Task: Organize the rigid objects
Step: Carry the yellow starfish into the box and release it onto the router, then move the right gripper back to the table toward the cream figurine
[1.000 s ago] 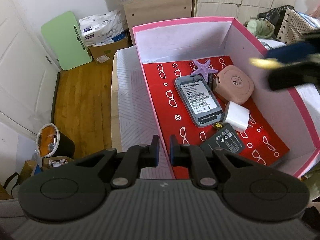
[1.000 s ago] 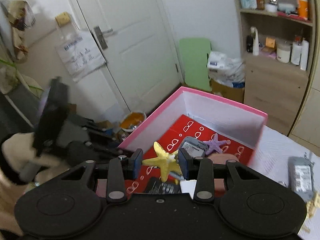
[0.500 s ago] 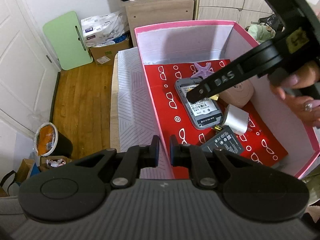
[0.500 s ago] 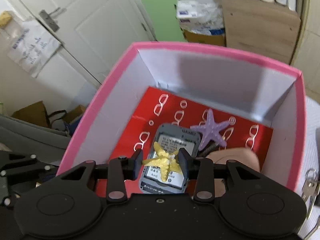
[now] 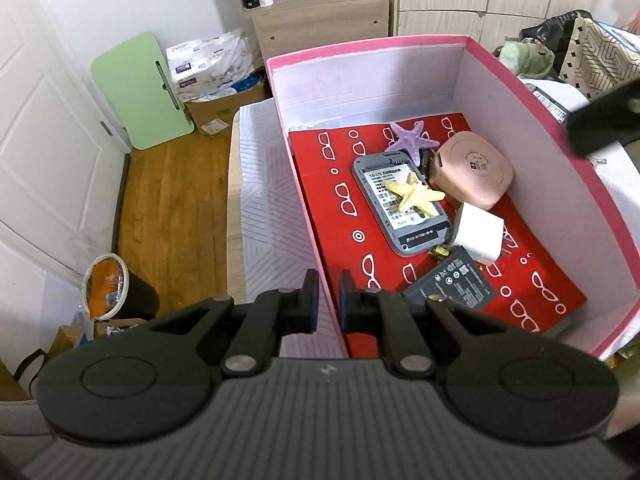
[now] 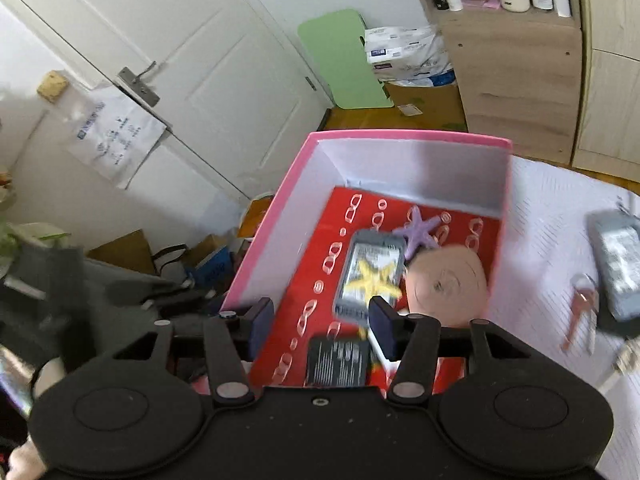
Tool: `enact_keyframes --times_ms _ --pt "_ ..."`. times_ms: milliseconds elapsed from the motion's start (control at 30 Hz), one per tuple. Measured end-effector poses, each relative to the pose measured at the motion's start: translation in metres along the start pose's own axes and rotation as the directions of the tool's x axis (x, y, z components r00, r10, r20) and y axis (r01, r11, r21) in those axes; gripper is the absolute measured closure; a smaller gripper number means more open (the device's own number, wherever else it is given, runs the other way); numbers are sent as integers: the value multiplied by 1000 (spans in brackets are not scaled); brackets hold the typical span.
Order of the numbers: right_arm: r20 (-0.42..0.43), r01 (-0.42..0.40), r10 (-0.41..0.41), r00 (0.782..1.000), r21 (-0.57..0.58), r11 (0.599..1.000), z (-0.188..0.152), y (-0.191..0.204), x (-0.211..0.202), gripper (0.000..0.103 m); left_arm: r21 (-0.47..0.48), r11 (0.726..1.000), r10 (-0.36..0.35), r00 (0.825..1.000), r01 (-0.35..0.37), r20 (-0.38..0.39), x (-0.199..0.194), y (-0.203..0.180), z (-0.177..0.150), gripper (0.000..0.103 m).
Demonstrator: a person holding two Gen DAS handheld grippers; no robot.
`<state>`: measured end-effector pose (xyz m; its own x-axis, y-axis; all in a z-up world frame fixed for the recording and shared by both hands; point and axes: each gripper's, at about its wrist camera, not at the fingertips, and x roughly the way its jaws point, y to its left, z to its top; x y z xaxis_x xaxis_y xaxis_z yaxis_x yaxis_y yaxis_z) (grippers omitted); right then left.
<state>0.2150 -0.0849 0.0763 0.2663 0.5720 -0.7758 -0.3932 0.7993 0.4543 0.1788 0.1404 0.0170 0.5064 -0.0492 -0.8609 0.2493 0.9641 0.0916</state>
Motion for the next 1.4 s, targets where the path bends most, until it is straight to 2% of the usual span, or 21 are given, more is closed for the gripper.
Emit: enact_keyframes --times_ms 167,233,333,433,633,833,1000,1133,1400 --pt "76 13 -12 997 -14 1000 -31 -15 -41 42 15 999 32 999 -32 -5 0 -5 0 94" --pt "133 9 -11 991 22 1000 -48 -24 -58 42 16 999 44 999 -44 -8 0 -7 0 94" --pt "185 -29 26 982 14 999 -71 -32 -77 42 31 997 71 997 -71 -13 -1 -13 -1 94" --pt "224 -16 17 974 -6 1000 -86 -39 -88 41 43 995 89 996 -88 -19 -1 -17 -1 93" --pt "298 151 -134 945 -36 988 -106 -68 -93 41 25 995 96 995 -95 -23 -2 -16 -1 93" --pt "357 315 -280 891 -43 948 -122 -105 -90 41 19 992 121 993 -121 -11 -1 -21 -3 92" --pt "371 464 -407 835 -74 883 -132 -135 -73 41 8 992 128 992 -128 -6 -2 -21 -4 91" --pt "403 460 -409 818 -34 887 -124 -166 -63 41 5 992 129 992 -129 -8 -3 -21 -4 91" --pt "438 390 -371 819 50 919 -99 -214 -32 41 7 991 135 991 -135 -12 -3 -22 -3 91"
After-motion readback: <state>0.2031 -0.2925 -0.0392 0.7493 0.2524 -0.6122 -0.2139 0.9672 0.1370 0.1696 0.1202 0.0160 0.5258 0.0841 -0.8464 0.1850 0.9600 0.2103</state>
